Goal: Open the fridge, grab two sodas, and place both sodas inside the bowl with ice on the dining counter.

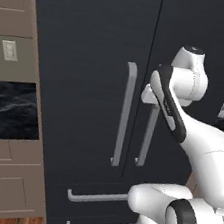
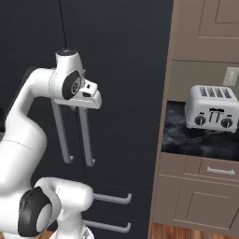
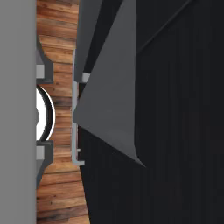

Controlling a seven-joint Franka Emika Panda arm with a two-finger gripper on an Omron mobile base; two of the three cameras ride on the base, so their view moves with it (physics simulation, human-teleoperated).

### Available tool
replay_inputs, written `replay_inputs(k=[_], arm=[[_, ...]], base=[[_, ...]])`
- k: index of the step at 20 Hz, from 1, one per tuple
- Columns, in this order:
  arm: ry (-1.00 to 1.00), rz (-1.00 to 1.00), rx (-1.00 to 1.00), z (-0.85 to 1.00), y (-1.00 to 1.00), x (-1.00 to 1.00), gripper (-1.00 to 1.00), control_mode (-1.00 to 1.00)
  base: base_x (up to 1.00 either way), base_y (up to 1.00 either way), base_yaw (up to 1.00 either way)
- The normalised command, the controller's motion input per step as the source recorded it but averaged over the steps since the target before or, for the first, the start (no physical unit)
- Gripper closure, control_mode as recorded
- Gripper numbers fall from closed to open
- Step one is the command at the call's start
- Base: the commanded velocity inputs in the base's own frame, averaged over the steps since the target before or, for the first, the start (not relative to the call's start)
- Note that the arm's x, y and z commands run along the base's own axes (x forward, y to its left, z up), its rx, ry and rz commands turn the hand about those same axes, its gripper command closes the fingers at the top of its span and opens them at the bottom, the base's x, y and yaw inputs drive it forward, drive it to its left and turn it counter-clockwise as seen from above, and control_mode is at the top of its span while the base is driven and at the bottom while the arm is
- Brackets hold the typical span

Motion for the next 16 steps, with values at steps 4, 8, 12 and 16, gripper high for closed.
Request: replay_inputs(k=[4,8,12,16], arm=[[0.0,0.0,0.0,0.0,0.0,-0.01,-1.0,1.0],[0.0,0.0,0.0,0.0,0.0,0.0,-1.0,1.0],[0.0,0.0,0.0,0.0,0.0,0.0,-1.0,1.0],[0.0,0.0,0.0,0.0,0.0,0.0,-1.0,1.0]], base=[[-0.29,0.05,0.0],[-0.52,0.26,0.0],[-0.35,0.27,0.0],[-0.1,0.3,0.0]])
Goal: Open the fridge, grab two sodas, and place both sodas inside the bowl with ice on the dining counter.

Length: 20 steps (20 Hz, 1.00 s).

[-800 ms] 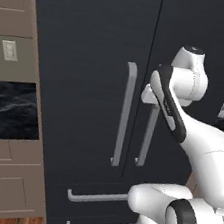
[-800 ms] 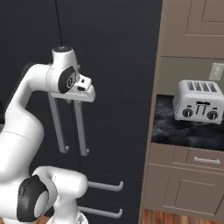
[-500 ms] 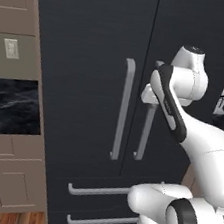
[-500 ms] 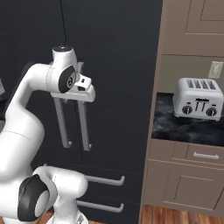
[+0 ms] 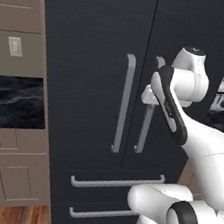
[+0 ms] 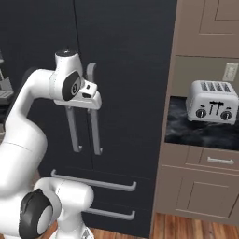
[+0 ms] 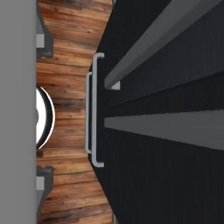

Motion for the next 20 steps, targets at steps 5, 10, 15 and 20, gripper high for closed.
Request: replay_inputs(k=[5,10,15,20], arm=[[0.0,0.0,0.0,0.0,0.0,0.0,-1.0,1.0],[0.0,0.0,0.0,0.0,0.0,0.0,-1.0,1.0],[-0.28,0.01,-0.12,-0.28,-0.06,-0.29,-1.0,-1.0],[-0.43,0.02,-0.07,-0.08,-0.15,-0.07,-1.0,-1.0]], base=[[-0.02,0.33,0.0],[-0.02,0.09,0.0],[0.0,0.0,0.0],[0.0,0.0,0.0]])
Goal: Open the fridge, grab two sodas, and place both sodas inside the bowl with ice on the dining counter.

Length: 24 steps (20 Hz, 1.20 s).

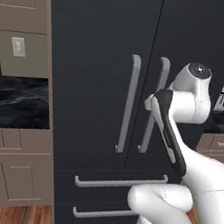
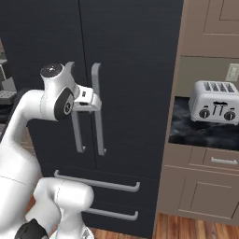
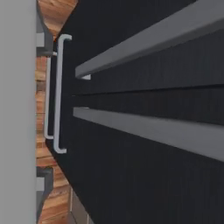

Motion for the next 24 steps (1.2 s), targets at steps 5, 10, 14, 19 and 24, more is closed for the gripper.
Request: replay_inputs(k=[5,10,14,19,24], arm=[[-0.26,0.02,0.0,0.0,-0.02,0.38,-1.0,-1.0],[-0.11,-0.03,0.01,0.07,-0.07,0.6,-1.0,-1.0],[-0.02,-0.02,0.04,0.1,-0.13,0.21,-1.0,-1.0],[-0.02,0.0,0.03,0.01,-0.05,0.31,-1.0,-1.0],[-0.01,0.0,0.0,-0.02,0.0,0.42,-1.0,-1.0]], base=[[0.0,0.0,0.0],[0.0,0.0,0.0],[0.0,0.0,0.0],[0.0,0.0,0.0],[0.0,0.0,0.0]])
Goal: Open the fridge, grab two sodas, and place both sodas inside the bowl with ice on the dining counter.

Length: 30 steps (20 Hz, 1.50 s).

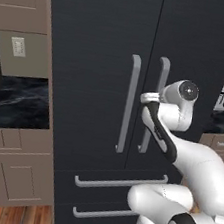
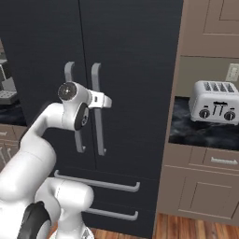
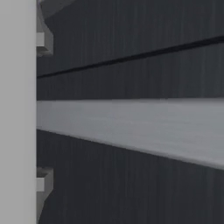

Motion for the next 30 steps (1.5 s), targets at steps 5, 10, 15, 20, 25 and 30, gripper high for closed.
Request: replay_inputs(k=[5,10,15,20,25,30], arm=[[-0.03,0.0,0.0,-0.06,-0.02,0.35,-1.0,-1.0],[-0.01,0.0,0.0,-0.1,-0.04,0.53,-1.0,-1.0],[0.0,0.0,0.0,-0.1,-0.02,0.65,-1.0,-1.0],[0.0,0.0,0.0,-0.05,-0.03,0.51,1.0,-1.0],[-0.01,-0.02,0.0,-0.03,-0.07,-0.56,1.0,-1.0],[-0.04,-0.03,0.02,0.03,-0.15,-1.0,1.0,-1.0]], base=[[0.0,0.0,0.0],[0.0,0.0,0.0],[0.0,0.0,0.0],[0.0,0.0,0.0],[0.0,0.0,0.0],[0.0,0.0,0.0]])
